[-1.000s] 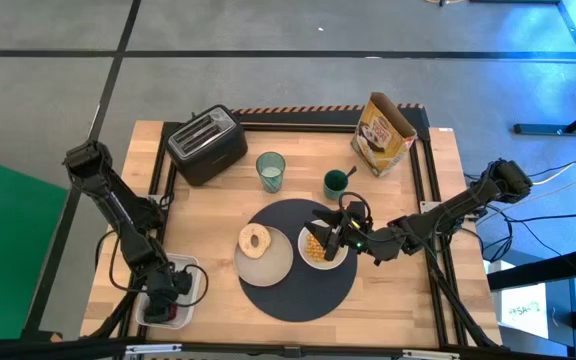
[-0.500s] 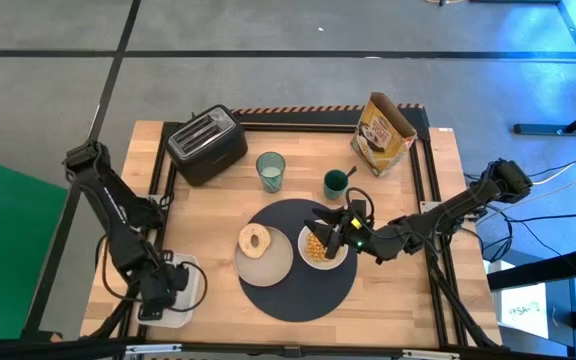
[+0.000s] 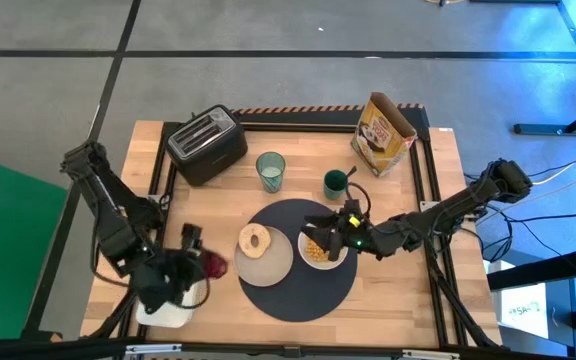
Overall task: Arrange a breakfast setting
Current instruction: Put the red apple from the white bin on the white plate at the bottom of the sliced bagel
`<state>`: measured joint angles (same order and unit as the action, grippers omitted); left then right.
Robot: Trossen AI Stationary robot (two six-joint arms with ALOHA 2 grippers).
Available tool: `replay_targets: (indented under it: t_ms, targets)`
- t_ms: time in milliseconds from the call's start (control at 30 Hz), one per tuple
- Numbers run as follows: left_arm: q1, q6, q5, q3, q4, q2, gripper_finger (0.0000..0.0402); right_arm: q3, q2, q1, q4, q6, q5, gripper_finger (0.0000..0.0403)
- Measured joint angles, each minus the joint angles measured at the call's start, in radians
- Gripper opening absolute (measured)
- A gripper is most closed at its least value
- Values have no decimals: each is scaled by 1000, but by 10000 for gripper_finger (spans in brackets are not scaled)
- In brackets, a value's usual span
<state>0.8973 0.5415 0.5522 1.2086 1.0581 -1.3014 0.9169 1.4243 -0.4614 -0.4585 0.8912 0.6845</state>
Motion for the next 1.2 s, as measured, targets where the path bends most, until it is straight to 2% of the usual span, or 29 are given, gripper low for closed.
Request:
replay_targets:
  t_ms: [133, 233, 367, 500, 567, 667, 1033, 1200]
  targets:
    - [-112, -172, 115, 31, -10, 0, 255, 0, 14, -3, -69, -1, -5, 276]
    - [-225, -283, 114, 33, -75, 0, 255, 30, 31, 0, -57, -7, 0, 276]
    - [-368, -401, 82, 34, -256, -11, 255, 131, 89, 26, 64, -35, -25, 276]
    - [-452, -517, 59, 34, -422, -20, 255, 289, 163, 56, 319, -65, -23, 276]
    - [-477, -551, 54, 34, -449, -19, 255, 363, 192, 68, 456, -66, -14, 276]
    - [-501, -580, 55, 34, -442, -19, 255, 443, 222, 84, 546, -65, -15, 279]
    - [-505, -623, 59, 34, -451, -19, 255, 480, 281, 161, 492, -30, -174, 373]
    - [-505, -624, 59, 34, -463, -19, 255, 480, 301, 175, 464, -23, -189, 364]
